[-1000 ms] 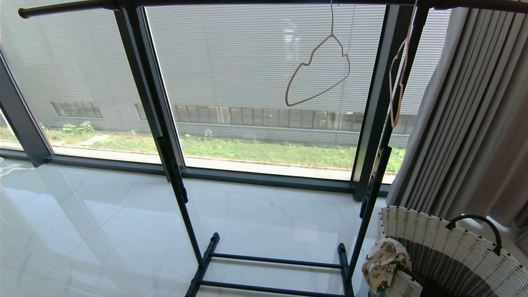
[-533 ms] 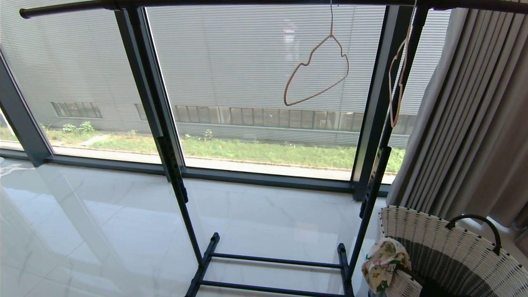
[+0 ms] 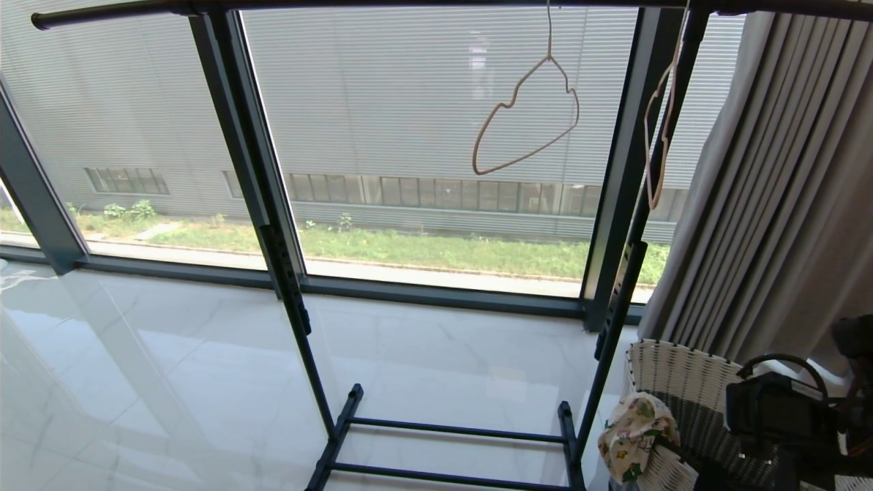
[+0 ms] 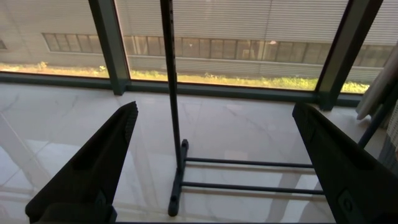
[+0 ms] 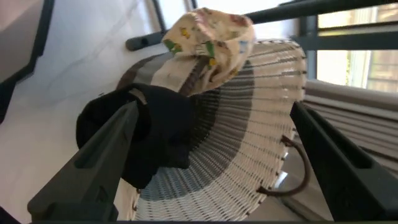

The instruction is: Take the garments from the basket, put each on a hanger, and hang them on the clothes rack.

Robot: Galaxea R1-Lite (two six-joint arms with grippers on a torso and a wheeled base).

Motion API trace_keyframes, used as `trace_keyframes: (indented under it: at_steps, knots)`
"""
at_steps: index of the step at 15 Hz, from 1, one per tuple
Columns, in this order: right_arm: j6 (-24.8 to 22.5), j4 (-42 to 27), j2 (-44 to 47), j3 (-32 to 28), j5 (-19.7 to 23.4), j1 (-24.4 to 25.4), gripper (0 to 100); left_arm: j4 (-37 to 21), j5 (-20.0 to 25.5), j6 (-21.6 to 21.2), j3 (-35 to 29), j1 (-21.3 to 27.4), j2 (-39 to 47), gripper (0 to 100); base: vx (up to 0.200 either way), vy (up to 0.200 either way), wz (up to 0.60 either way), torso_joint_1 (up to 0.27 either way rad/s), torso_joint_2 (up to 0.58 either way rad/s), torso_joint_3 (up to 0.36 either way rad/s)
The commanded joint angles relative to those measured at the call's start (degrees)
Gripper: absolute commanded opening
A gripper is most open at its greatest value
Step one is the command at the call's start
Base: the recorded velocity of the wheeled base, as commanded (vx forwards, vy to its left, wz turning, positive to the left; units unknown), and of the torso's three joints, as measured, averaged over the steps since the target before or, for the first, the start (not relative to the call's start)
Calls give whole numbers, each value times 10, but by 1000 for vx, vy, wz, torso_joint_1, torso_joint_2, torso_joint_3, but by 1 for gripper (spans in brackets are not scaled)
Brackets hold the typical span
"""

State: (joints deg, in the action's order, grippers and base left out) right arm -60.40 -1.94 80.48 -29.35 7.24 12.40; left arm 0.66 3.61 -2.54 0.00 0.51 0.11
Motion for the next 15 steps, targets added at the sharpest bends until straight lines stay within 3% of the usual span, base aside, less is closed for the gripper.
trace_keyframes:
  at_steps: [1,9,12,15]
  knots:
    - [-17,4,120,0,-21,16,100,0,0,0,0,0,0,100,0,0,0,0,0,0]
    - [-14,60,182,22,-86,12,100,0,0,0,0,0,0,100,0,0,0,0,0,0]
    - [-13,108,203,38,-132,4,100,0,0,0,0,0,0,100,0,0,0,0,0,0]
    - [-13,173,231,63,-138,-9,100,0,1,0,0,0,0,100,0,0,0,0,0,0]
